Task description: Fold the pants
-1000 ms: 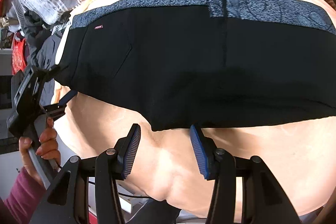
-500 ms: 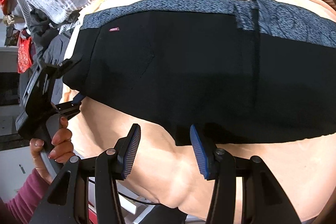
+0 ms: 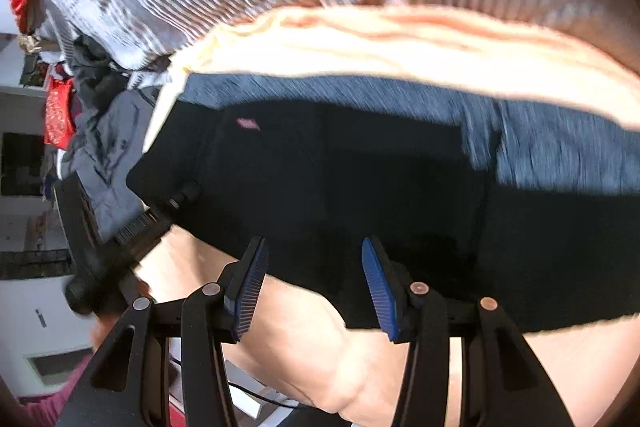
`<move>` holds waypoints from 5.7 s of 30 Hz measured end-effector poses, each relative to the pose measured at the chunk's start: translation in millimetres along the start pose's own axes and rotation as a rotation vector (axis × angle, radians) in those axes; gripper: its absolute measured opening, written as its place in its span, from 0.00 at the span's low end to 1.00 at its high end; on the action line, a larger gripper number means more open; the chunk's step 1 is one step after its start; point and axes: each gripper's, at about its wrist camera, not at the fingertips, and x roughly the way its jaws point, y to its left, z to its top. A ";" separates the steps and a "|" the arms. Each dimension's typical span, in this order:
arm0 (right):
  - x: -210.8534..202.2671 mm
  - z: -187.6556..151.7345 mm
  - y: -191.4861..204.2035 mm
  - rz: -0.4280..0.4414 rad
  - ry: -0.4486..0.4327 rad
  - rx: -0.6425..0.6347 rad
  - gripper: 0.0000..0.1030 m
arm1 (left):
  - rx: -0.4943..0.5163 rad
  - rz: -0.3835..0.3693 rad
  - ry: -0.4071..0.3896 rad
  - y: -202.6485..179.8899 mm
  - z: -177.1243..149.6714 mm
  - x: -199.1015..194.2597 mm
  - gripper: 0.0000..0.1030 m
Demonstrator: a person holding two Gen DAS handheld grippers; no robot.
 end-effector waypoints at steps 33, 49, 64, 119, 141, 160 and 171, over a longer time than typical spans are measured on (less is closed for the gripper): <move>147.4 95.6 231.5 -0.206 0.577 -0.628 0.22 | 0.453 0.245 -0.147 -70.4 -23.0 -17.5 0.26; -46.8 83.4 62.0 0.312 0.105 -0.163 0.19 | 0.708 0.088 -0.247 -183.7 -61.6 -83.5 0.26; -174.6 -21.0 -148.3 0.474 -0.243 0.152 0.19 | 1.021 -0.092 -0.137 -332.3 -170.6 -82.1 0.26; -153.2 16.7 -286.3 -0.010 -0.341 0.225 0.32 | 0.608 0.070 0.119 -270.0 -122.2 17.8 0.64; -135.7 -31.5 -316.0 -0.082 -0.162 0.288 0.00 | 0.771 -0.002 0.176 -309.8 -169.7 42.7 0.69; -128.9 -73.7 -258.7 -0.084 -0.120 0.246 0.13 | 0.757 0.001 0.174 -310.7 -169.2 45.4 0.71; -123.2 -85.0 -259.4 -0.118 -0.144 0.241 0.13 | 0.763 0.015 0.183 -309.4 -172.4 40.1 0.71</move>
